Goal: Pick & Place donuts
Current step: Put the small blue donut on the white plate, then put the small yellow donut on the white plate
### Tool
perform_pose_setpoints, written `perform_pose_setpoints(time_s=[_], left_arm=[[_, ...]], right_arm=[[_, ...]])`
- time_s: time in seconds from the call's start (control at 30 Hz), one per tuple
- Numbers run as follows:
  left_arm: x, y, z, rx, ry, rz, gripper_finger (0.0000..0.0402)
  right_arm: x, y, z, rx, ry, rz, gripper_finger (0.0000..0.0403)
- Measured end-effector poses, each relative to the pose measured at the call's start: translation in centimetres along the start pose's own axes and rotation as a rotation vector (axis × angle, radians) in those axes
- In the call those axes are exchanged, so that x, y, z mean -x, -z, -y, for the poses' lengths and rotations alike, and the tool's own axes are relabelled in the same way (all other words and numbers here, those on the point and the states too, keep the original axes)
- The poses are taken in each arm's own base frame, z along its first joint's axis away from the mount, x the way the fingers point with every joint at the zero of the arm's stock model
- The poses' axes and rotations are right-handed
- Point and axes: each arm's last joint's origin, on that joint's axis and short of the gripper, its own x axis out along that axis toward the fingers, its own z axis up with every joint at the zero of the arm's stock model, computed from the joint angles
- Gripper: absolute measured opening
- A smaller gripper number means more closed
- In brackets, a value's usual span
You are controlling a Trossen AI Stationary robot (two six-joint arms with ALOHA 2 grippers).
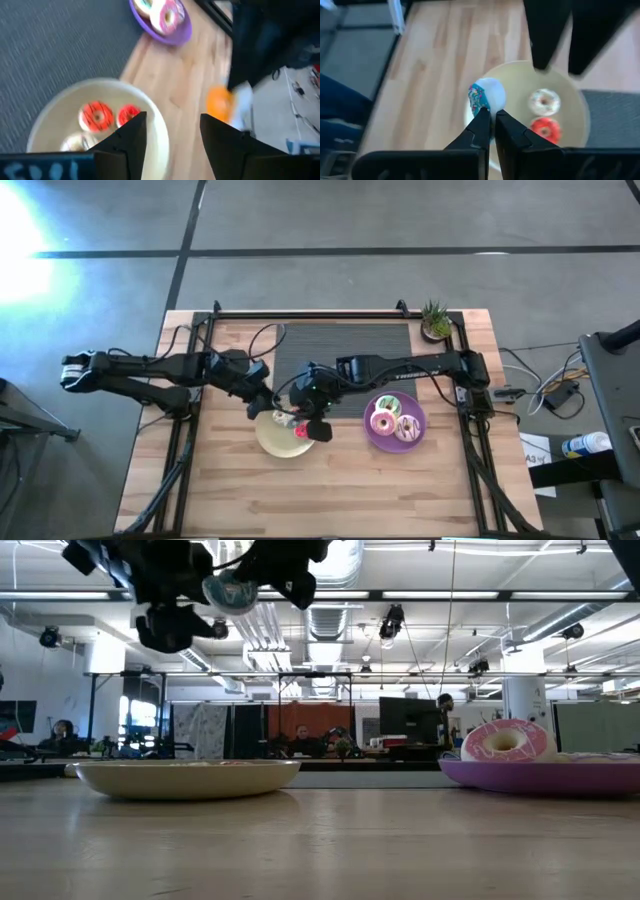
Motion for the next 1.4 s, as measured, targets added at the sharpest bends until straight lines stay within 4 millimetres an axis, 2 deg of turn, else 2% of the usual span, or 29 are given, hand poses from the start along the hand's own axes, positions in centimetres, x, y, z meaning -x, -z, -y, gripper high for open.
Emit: perform_pose_setpoints(time_s=[0.13, 0.27, 0.47, 0.67, 0.93, 1.4], left_arm=[[1.1, 1.2, 0.6, 0.01, -0.033, -0.029, 0.0158], [2.2, 2.7, 1.5, -0.019, -0.131, 0.006, 0.0158], [3.5, 4.4, 3.0, -0.057, -0.164, 0.061, 0.0158], [3.9, 5.9, 3.6, -0.045, -0.204, 0.046, 0.0158], [4.1, 6.9, 4.1, -0.032, -0.223, 0.052, 0.0158], [4.3, 7.6, 3.7, -0.032, -0.278, 0.023, 0.0158]], right_arm=[[-1.2, 0.8, 0.4, -0.191, -0.021, -0.011, 0.0016], [-4.4, 2.1, 1.2, -0.366, -0.088, -0.065, 0.0032], [-9.2, 4.2, 1.5, -0.498, -0.078, -0.149, 0.0052], [-11.9, 4.7, 1.7, -0.601, -0.086, -0.111, 0.0048], [-14.0, 6.0, 2.2, -0.704, 0.016, -0.113, 0.007], [-13.0, 6.4, 1.9, -0.632, 0.119, -0.156, 0.0174]])
